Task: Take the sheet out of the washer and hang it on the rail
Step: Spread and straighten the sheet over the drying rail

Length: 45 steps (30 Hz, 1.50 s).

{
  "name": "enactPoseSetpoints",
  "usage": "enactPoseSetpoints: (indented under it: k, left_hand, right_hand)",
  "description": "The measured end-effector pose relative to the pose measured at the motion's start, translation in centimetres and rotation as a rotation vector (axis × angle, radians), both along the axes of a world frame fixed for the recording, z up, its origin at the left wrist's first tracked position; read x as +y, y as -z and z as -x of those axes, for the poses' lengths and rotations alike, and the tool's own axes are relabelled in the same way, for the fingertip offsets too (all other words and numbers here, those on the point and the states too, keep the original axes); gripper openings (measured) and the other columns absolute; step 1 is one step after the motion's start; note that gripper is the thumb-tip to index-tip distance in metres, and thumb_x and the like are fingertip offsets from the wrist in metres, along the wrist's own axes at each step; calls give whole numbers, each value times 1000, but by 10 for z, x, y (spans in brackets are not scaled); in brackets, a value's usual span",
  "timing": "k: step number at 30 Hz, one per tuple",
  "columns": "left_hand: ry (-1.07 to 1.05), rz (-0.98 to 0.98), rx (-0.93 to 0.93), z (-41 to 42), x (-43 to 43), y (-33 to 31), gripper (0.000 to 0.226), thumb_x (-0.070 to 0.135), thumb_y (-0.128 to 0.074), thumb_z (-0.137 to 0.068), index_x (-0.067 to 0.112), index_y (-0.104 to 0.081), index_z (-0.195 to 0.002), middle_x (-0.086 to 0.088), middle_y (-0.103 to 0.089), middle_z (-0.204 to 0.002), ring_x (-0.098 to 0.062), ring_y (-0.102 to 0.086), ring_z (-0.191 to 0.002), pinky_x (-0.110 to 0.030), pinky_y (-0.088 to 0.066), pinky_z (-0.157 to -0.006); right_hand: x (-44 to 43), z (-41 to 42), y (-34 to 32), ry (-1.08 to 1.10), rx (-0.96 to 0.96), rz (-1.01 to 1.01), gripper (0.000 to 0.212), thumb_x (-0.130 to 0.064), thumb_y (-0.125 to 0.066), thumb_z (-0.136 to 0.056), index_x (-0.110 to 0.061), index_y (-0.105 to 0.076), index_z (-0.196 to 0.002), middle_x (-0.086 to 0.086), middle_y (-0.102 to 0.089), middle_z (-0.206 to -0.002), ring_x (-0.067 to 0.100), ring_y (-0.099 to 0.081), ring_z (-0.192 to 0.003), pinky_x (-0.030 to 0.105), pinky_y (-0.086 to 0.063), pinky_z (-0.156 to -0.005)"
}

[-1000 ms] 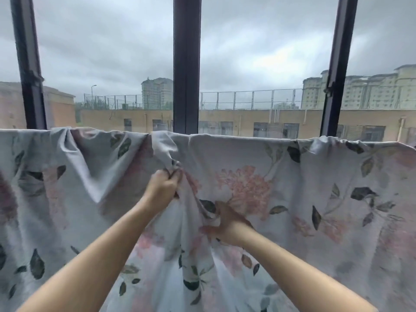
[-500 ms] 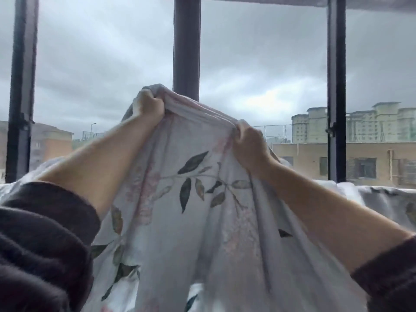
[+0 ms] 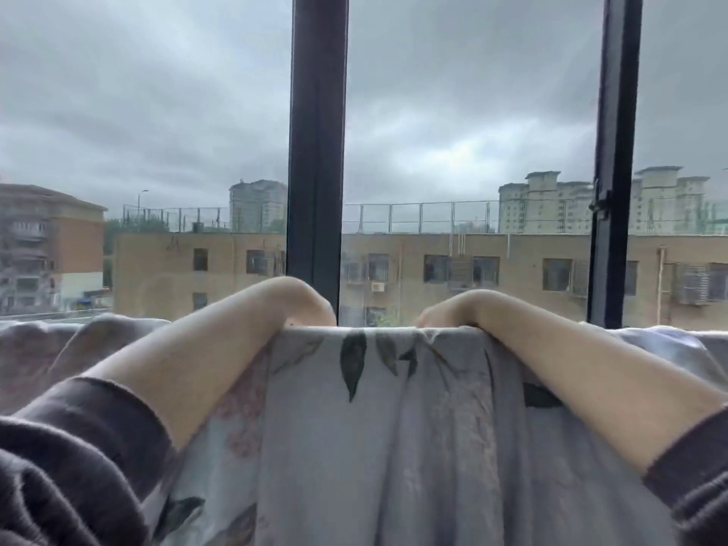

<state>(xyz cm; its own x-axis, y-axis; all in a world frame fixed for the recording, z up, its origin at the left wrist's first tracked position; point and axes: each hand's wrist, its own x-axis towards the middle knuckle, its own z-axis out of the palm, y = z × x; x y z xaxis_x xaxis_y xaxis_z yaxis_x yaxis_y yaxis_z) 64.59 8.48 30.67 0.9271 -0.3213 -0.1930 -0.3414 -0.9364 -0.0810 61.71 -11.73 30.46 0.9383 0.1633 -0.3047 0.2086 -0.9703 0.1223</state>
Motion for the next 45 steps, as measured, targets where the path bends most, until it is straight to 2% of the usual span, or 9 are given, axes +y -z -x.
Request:
enactPoseSetpoints:
  k: [7,11,15,20,27,29,33,40,45]
  left_hand:
    - [177,577,-348,51,-15,-26,26,31,-45,-98,13,-64,-100,-1,-72,-93,-14,-70,-81,-33,-55,-76]
    - [248,545,-684,111,-24,-3,33,43,-41,-97,18,-62,-98,-1,-68,-94,-19,-63,-84,-38,-53,-80]
    - [274,793,-1150,165,-20,78,17,29,-47,-90,18,-59,-92,5,-62,-97,-17,-57,-90,-36,-47,-79]
    - [-93,988,-1066,205,-9,202,21,15,-58,-86,7,-58,-105,-10,-54,-111,-25,-52,-97,-31,-40,-80]
    - [-591,997,-631,213,-7,291,79,34,-64,-83,8,-22,-145,-11,-28,-148,-30,-33,-133,-43,-41,-99]
    - [-672,977,-598,211,-1,297,83,36,-66,-81,7,-20,-145,-16,-33,-144,-35,-37,-129,-49,-43,-97]
    - [-672,909,-530,205,5,296,30,26,-46,-92,2,-52,-110,-19,-59,-108,-38,-57,-99,-41,-45,-76]
    - [-446,1181,-884,187,27,242,29,19,-43,-97,1,-63,-106,-21,-66,-107,-35,-60,-100,-34,-41,-77]
    - [-267,1362,-1215,172,42,119,28,19,-44,-93,2,-66,-93,-18,-69,-92,-32,-62,-89,-31,-38,-72]
  right_hand:
    - [-22,43,-12,-147,-602,-723,21,-25,-48,-98,-17,-66,-92,-1,-72,-89,13,-70,-81,29,-53,-75]
    - [-37,87,3,-202,-968,-673,21,-27,-47,-95,-17,-65,-94,1,-71,-91,20,-66,-84,41,-55,-79]
    - [-45,150,61,-283,-1255,-747,13,-19,-52,-93,-16,-64,-95,-4,-67,-93,13,-62,-85,33,-52,-78]
    - [-45,191,177,-192,-1126,-896,20,-19,-56,-89,-14,-60,-108,-2,-60,-108,15,-56,-102,31,-47,-87]
    - [-22,194,265,293,-634,-1208,74,-36,-63,-85,-22,-24,-145,1,-34,-144,18,-40,-127,33,-39,-103]
    - [-19,179,279,364,-606,-1226,75,-47,-62,-73,-23,-32,-138,5,-47,-135,25,-49,-121,43,-47,-98]
    - [-12,165,289,402,-605,-1041,27,-36,-49,-90,-9,-55,-89,13,-64,-89,35,-63,-89,43,-52,-77]
    - [-17,158,239,289,-907,-1221,26,-16,-43,-98,-6,-60,-114,6,-61,-103,20,-58,-97,17,-35,-71]
    - [-20,149,121,144,-1193,-1399,26,-31,-43,-96,-24,-55,-74,-11,-52,-70,3,-43,-64,24,-30,-61]
